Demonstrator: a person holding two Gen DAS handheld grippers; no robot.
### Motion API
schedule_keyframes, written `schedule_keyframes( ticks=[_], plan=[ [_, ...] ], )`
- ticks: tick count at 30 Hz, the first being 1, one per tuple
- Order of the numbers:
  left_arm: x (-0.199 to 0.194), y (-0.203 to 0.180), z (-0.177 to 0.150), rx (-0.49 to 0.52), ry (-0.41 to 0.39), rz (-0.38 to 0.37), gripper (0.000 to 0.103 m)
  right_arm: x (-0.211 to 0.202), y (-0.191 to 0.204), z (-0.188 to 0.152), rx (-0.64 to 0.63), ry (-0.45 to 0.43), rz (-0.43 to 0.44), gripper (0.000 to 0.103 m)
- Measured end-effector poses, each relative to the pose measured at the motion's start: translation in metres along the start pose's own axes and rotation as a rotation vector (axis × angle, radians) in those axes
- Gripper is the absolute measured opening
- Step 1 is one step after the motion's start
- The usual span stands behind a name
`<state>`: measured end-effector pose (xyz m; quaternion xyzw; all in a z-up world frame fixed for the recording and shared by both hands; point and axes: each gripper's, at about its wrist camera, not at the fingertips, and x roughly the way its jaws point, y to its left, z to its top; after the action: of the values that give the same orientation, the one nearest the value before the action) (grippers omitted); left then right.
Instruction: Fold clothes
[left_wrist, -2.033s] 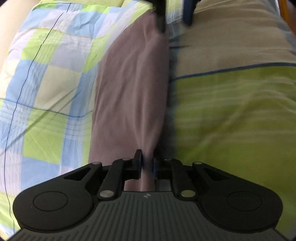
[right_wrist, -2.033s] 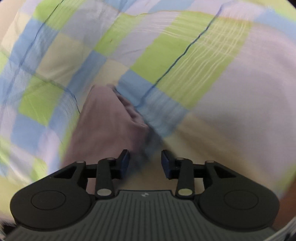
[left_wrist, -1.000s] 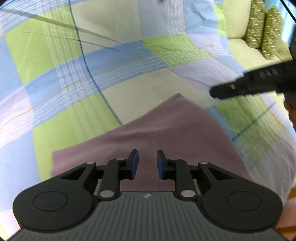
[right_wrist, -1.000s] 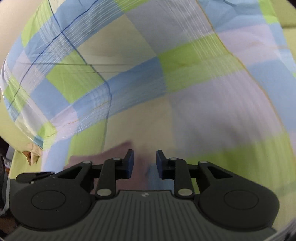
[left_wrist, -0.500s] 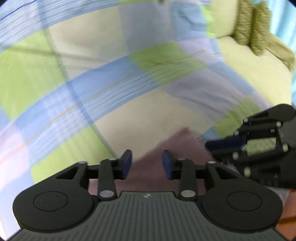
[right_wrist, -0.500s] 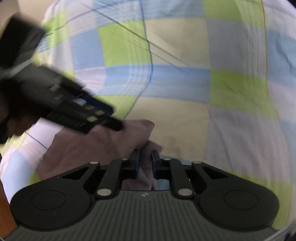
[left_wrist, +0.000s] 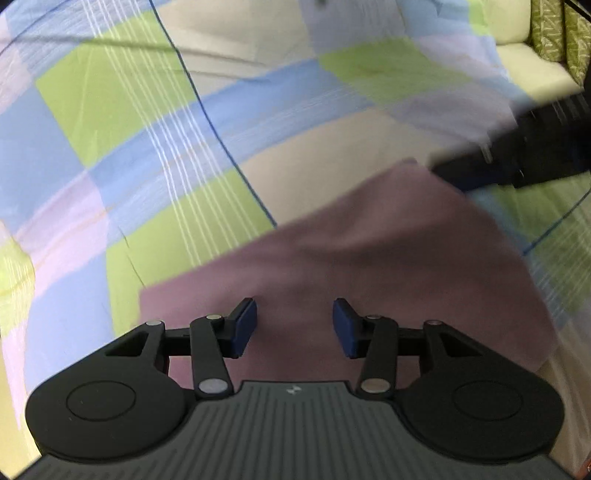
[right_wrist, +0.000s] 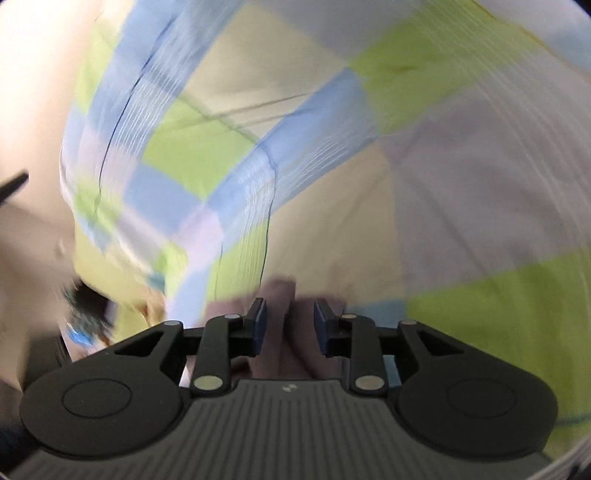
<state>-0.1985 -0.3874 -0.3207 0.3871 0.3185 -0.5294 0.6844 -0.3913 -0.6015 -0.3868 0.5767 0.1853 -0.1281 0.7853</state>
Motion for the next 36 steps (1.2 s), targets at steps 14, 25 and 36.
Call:
schedule_keyframes(
  ticks=[14, 25, 36],
  plan=[
    [-0.004, 0.007, 0.008, -0.021, -0.038, -0.037, 0.053, 0.022, 0.033, 0.018, -0.198, 0.036, 0.0, 0.004],
    [-0.004, -0.003, 0.003, 0.121, -0.058, 0.026, 0.057, 0.007, 0.051, 0.021, -0.448, -0.018, -0.442, 0.011],
    [-0.01, 0.016, -0.028, -0.043, 0.005, 0.05, 0.058, -0.014, 0.053, -0.043, -0.313, -0.01, -0.347, 0.0]
  ],
)
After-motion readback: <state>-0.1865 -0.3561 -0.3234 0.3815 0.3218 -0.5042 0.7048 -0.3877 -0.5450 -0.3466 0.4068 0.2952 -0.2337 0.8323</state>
